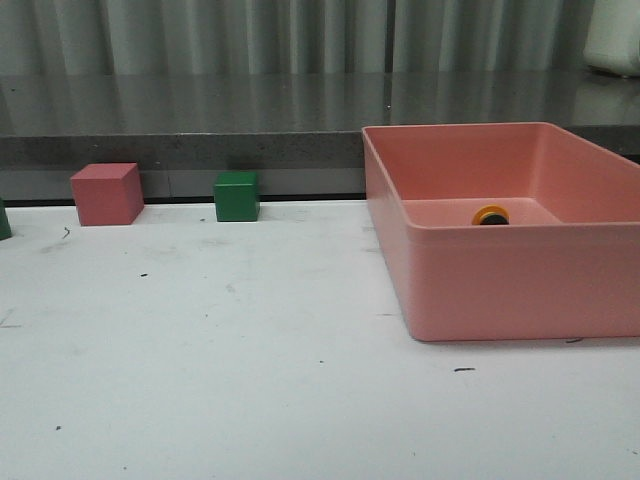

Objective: Place and stand button with both arms

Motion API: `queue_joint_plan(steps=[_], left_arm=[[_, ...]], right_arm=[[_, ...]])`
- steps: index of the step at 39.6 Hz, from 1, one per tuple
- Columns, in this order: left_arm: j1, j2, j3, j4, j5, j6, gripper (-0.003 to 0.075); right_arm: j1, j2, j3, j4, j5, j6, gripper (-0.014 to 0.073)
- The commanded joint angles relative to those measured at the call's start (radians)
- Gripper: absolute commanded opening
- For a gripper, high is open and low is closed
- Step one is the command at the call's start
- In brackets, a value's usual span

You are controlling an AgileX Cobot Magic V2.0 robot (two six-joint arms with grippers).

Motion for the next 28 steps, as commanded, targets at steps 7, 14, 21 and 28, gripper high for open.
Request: queue_joint_plan(steps=[7,14,21,28], left_arm=[[0.003,0.016,-0.036,-0.007,-0.082,-0.008,0.0652],[0.003,0.016,-0.036,-0.007,-0.082,-0.008,0.0652],[0.003,0.016,-0.036,-0.007,-0.082,-0.008,0.0652],[0.003,0.016,-0.036,-0.007,-0.082,-0.008,0.0652]], right_arm=[[0.003,0.368,-0.289,0.025,0.025,0.000,0.0644],[0.080,0.605,-0.504,0.030,0.222,0.000,0.0644],[0.097,0.797,-0.651,0.057,0.329,0.023,0.0644],[0.054,0.959,-0.772,0.057,0.406,0.077,0.0644]])
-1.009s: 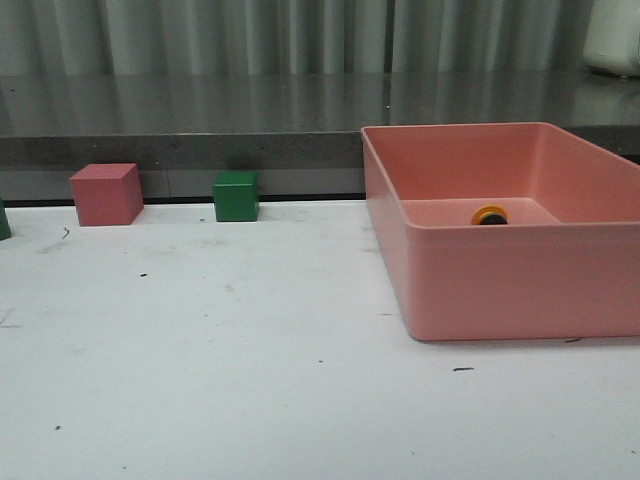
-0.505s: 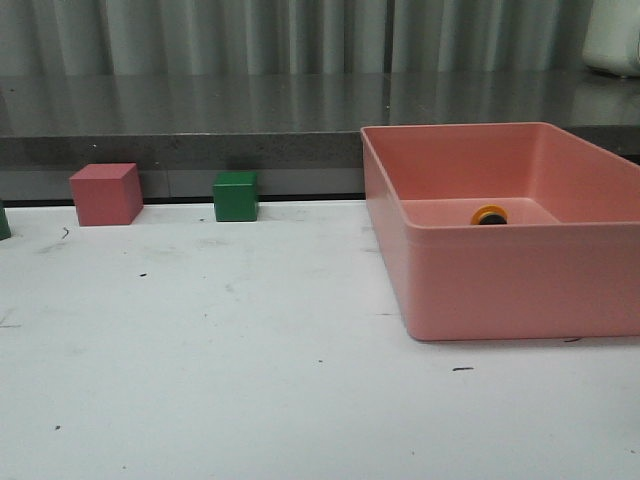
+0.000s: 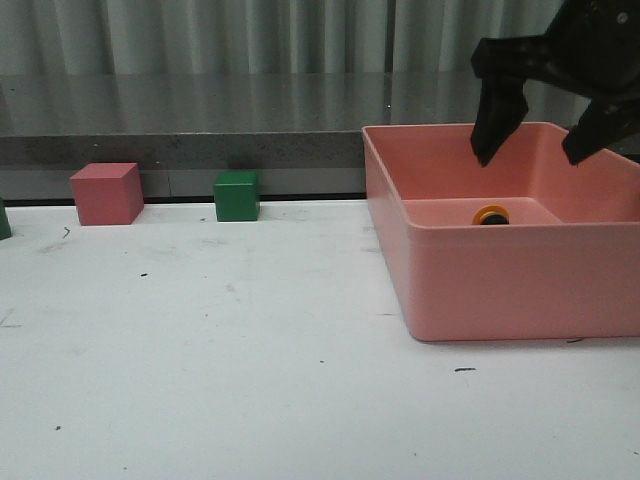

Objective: Place and stand button with both arms
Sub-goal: 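Lower the right gripper into the pink bin and grasp the yellow button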

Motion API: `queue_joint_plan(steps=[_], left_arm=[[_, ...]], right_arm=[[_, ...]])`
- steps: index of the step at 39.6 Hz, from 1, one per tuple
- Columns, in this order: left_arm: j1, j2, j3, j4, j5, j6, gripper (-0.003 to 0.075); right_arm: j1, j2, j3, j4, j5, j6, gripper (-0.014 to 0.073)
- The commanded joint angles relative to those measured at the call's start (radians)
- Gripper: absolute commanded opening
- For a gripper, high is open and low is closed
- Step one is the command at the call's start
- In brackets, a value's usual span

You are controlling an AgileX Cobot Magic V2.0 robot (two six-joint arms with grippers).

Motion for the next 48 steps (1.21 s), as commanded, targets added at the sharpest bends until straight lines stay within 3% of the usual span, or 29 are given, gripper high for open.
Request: queue_joint_plan(steps=[1,20,24,32,48], left_arm=[[0.003,0.016,-0.036,-0.007,-0.080,-0.008,0.0652],[0.003,0.016,-0.036,-0.007,-0.080,-0.008,0.0652],[0.003,0.016,-0.036,-0.007,-0.080,-0.008,0.0652],[0.003,0.016,-0.036,-0.007,-0.080,-0.008,0.0652],[0.003,0.016,-0.036,-0.007,-0.084,-0.008,0.0652]], right_arm=[[-0.031,0.039,-0.087,0.005,-0.002,0.022,0.0644],[-0.049,0.376,-0.392,0.005,0.188,0.030,0.0639],[-0.049,0.387,-0.396,0.005,0.193,0.030,0.0558],[-0.049,0.382,-0.396,0.005,0.195,0.030,0.0314],[-0.047,0.229,-0.396,0.005,0.208,0.030,0.0303]])
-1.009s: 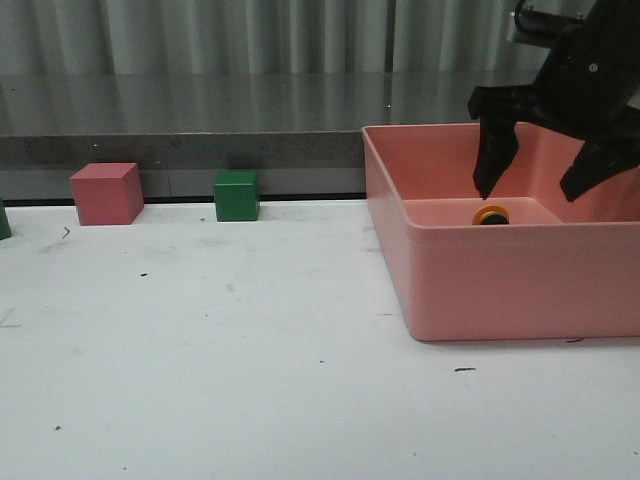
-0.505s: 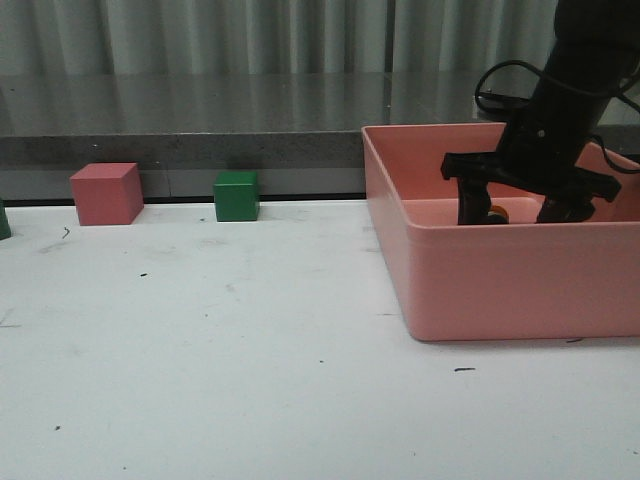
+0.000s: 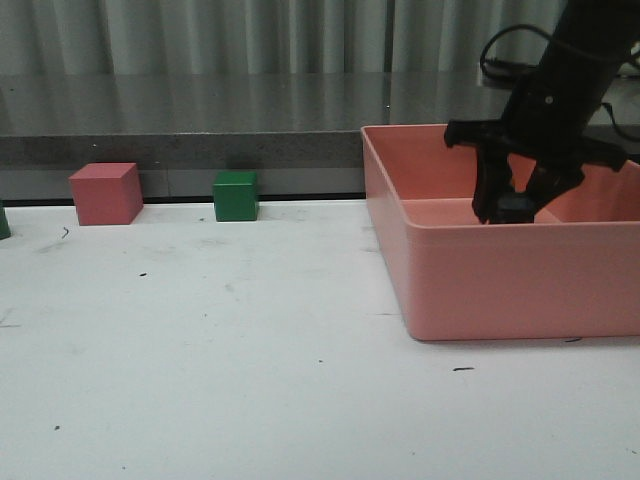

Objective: Place and stand button with both arms
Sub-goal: 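Lower the right gripper into the pink bin and grasp the yellow button, then lift the button out of the bin with the right gripper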

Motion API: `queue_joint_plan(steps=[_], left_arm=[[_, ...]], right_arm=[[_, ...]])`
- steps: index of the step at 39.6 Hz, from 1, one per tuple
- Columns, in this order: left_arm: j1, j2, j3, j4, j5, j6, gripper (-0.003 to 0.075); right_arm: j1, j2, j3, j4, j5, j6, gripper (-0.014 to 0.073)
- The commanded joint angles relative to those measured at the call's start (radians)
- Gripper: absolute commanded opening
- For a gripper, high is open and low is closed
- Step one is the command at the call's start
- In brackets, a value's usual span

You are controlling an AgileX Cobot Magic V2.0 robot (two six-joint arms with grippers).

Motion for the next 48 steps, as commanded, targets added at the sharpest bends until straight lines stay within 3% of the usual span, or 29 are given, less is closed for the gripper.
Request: queue_joint_plan(steps=[1,13,22,37,43,48], left_arm=[[0.003,0.016,-0.036,-0.007,-0.087,-0.008,0.0652],[0.003,0.016,-0.036,-0.007,-0.110,-0.008,0.0652],[0.003,0.016,-0.036,-0.007,-0.110,-0.008,0.0652],[0.003,0.016,-0.036,-0.007,-0.110,-0.008,0.0652],[0.003,0.016,-0.036,-0.007,-0.110,-0.008,0.0652],[0.003,0.016,-0.036,-0.007,-0.110,-0.008,0.0652]], right_arm=[[0.001,-0.133,-0.031,0.005,-0.013,-0.002,0.0303],[0.093,-0.354,-0.031,0.007,0.005,-0.002,0.0303],[0.277,-0.414,-0.031,0.021,0.020,-0.002,0.0303],[0.600,-0.249,-0.057,0.125,-0.018,-0.002,0.0303],[0.667,-0.110,-0.196,0.149,0.008,0.022,0.0303],[0.673,0.007,-0.316,0.125,0.041,0.128,0.0303]])
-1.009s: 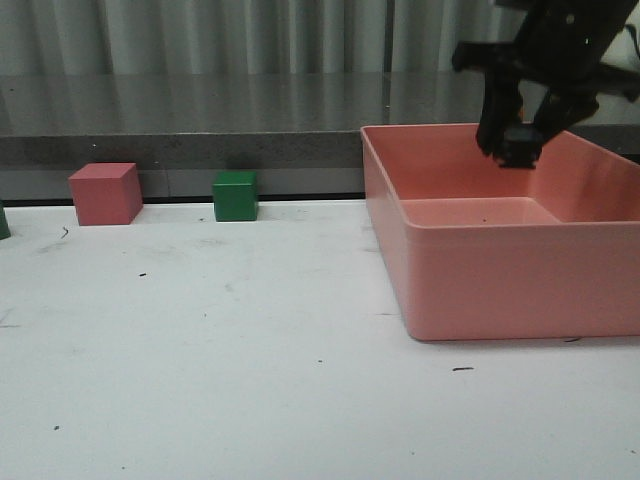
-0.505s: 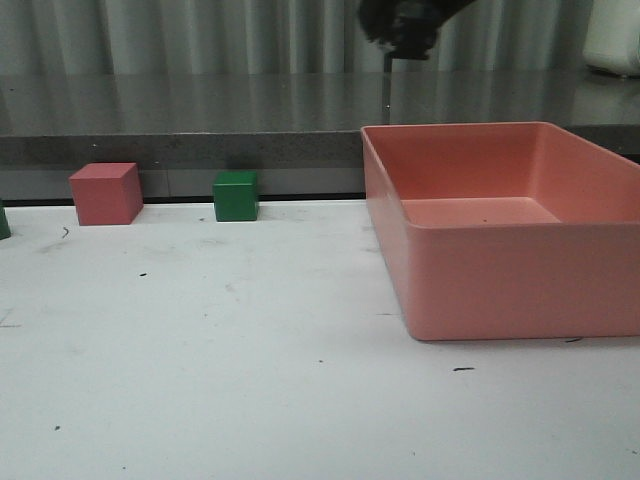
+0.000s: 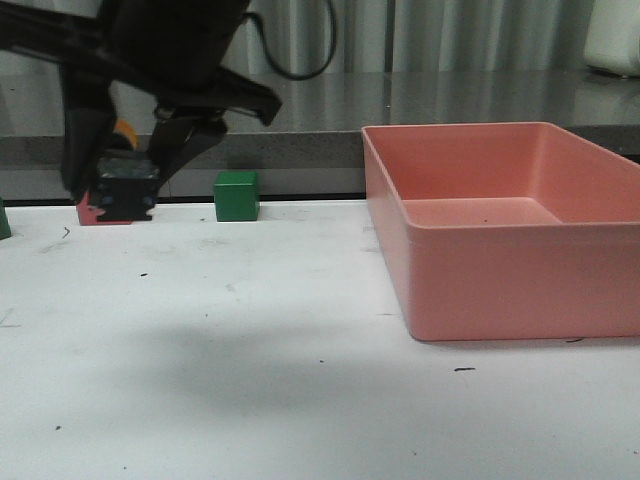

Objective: Place and stand button with both arms
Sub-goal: 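Lift the button out of the bin with the right gripper, then set the button down on the table and open the right gripper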

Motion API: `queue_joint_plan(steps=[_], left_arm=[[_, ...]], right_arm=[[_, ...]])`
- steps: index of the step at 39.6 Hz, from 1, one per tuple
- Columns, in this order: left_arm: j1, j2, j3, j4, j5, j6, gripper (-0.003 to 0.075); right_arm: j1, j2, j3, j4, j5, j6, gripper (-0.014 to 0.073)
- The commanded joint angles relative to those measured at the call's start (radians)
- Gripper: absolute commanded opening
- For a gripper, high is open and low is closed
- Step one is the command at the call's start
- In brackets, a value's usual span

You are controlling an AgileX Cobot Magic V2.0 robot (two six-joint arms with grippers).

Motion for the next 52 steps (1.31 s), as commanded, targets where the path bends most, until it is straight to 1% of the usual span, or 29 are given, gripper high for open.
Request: queue_joint_plan(steps=[1,8,13,17,25,28,31,35,38,40,45,48,50,52], left_arm=[[0.003,0.016,-0.036,-0.007,-0.088,-0.008,0.0652],[0.003,0.016,-0.036,-0.007,-0.088,-0.008,0.0652],[0.003,0.016,-0.036,-0.007,-0.086,-0.008,0.0652],[0.003,0.016,-0.036,-0.007,-0.086,-0.008,0.0652],[0.003,0.016,-0.036,-0.007,-0.080,-0.008,0.0652],[0.003,0.016,-0.036,-0.007,-0.080,-0.008,0.0652],[0.003,0.016,-0.036,-0.007,-0.080,-0.008,0.0652],[0.003,0.016,-0.036,-0.007,-0.080,-0.008,0.0652],[0.003,0.016,-0.036,-0.007,-0.080,-0.008,0.0652],[0.003,0.016,-0.036,-0.007,-0.080,-0.008,0.0652],[0.003,0.016,-0.036,-0.007,-0.080,-0.008,0.0652],[0.003,0.016,-0.036,-0.007,-0.080,-0.008,0.0652],[0.003,0.016,-0.036,-0.007,-0.080,-0.008,0.0652],[0.003,0.016,-0.036,-0.007,-0.080,-0.008,0.0652]], right_arm=[[-0.005,0.017,-0.120,-0.032,-0.014,0.099,0.0303],[-0.005,0.136,-0.218,-0.244,0.016,0.397,0.0303],[-0.005,0.193,-0.246,-0.315,-0.012,0.516,0.0303],[-0.006,0.236,-0.260,-0.332,-0.004,0.599,0.0303],[-0.003,0.264,-0.260,-0.333,0.014,0.604,0.0304],[-0.003,0.264,-0.260,-0.333,0.011,0.604,0.0322],[-0.003,0.264,-0.260,-0.331,0.011,0.605,0.0363],[-0.003,0.264,-0.262,-0.315,0.009,0.605,0.0451],[-0.003,0.264,-0.281,-0.294,0.014,0.605,0.0508],[-0.003,0.261,-0.302,-0.280,0.022,0.605,0.0531],[-0.002,0.226,-0.354,-0.290,0.057,0.605,0.0533],[0.000,0.187,-0.382,-0.321,0.074,0.582,0.0512],[0.000,0.162,-0.393,-0.343,0.081,0.565,0.0477],[0.000,0.133,-0.399,-0.359,0.082,0.553,0.0409]])
